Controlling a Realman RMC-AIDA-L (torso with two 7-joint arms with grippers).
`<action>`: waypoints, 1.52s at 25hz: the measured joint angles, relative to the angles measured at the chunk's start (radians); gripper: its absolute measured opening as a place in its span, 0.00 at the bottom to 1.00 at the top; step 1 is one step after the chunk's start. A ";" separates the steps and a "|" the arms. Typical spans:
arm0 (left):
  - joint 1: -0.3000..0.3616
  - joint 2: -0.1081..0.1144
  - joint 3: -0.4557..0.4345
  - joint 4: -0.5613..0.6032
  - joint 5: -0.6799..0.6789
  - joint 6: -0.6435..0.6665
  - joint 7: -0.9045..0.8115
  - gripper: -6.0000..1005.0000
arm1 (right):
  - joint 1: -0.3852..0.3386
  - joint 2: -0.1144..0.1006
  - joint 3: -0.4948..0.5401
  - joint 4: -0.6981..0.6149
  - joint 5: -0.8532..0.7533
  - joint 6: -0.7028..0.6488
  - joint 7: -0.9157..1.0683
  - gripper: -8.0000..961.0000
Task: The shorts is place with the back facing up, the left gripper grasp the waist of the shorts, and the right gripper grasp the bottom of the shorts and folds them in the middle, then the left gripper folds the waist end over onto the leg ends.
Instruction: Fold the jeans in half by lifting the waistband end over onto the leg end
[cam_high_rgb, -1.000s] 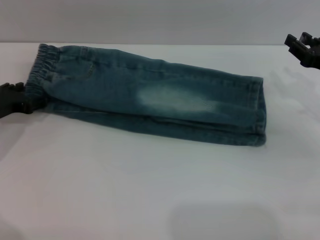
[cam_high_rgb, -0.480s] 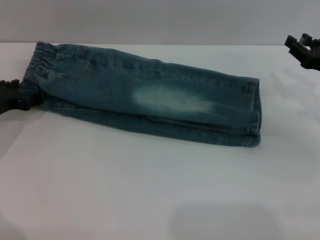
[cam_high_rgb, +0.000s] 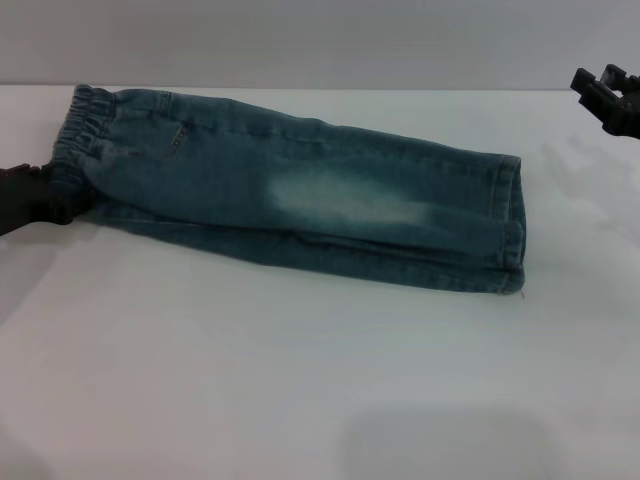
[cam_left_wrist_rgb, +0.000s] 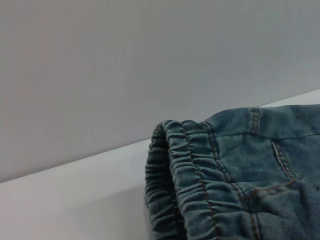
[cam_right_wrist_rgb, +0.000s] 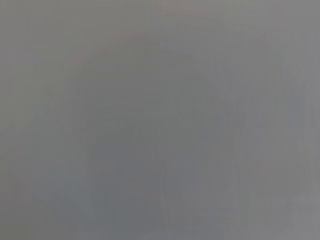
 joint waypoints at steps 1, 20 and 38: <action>0.002 -0.003 0.000 0.003 0.000 -0.003 0.002 0.67 | 0.000 0.000 0.000 0.000 0.000 0.000 0.000 0.46; 0.021 -0.058 -0.006 0.083 -0.024 -0.048 0.081 0.42 | -0.004 0.000 0.000 0.005 0.000 0.000 0.000 0.46; 0.038 -0.060 -0.010 0.111 -0.088 0.027 0.080 0.27 | -0.002 0.001 -0.002 0.012 -0.003 -0.021 0.000 0.46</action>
